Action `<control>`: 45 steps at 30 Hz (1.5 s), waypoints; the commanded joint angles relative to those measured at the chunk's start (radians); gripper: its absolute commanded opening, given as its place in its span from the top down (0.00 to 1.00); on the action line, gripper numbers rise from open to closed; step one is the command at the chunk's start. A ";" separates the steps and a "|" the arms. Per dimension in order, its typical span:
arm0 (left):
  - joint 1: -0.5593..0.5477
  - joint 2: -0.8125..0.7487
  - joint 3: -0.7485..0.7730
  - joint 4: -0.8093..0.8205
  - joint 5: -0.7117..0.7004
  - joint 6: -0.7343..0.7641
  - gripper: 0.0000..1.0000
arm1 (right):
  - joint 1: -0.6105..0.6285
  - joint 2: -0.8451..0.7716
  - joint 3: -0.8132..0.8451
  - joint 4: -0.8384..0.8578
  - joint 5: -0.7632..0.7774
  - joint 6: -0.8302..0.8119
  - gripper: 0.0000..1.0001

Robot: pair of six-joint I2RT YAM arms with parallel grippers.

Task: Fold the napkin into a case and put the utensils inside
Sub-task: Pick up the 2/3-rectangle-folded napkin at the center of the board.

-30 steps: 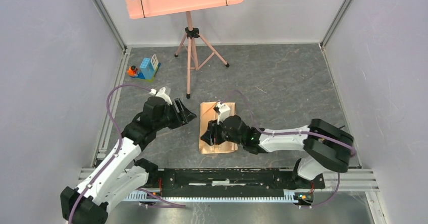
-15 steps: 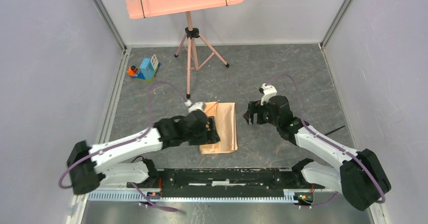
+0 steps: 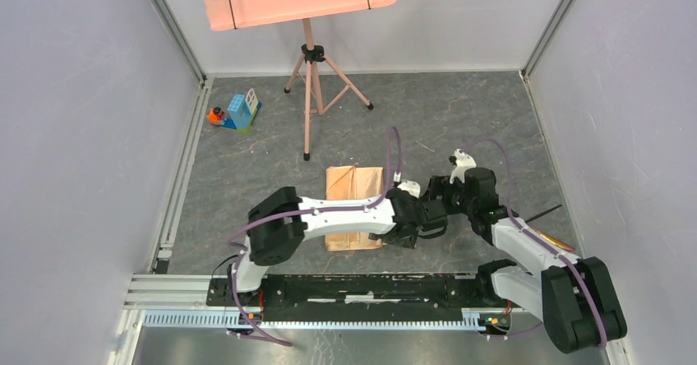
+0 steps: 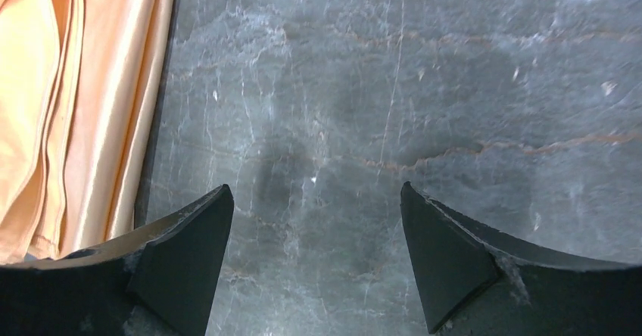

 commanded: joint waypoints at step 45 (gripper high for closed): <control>0.100 -0.298 -0.376 0.263 -0.012 -0.014 0.95 | 0.102 0.268 -0.200 0.778 -0.441 0.528 0.07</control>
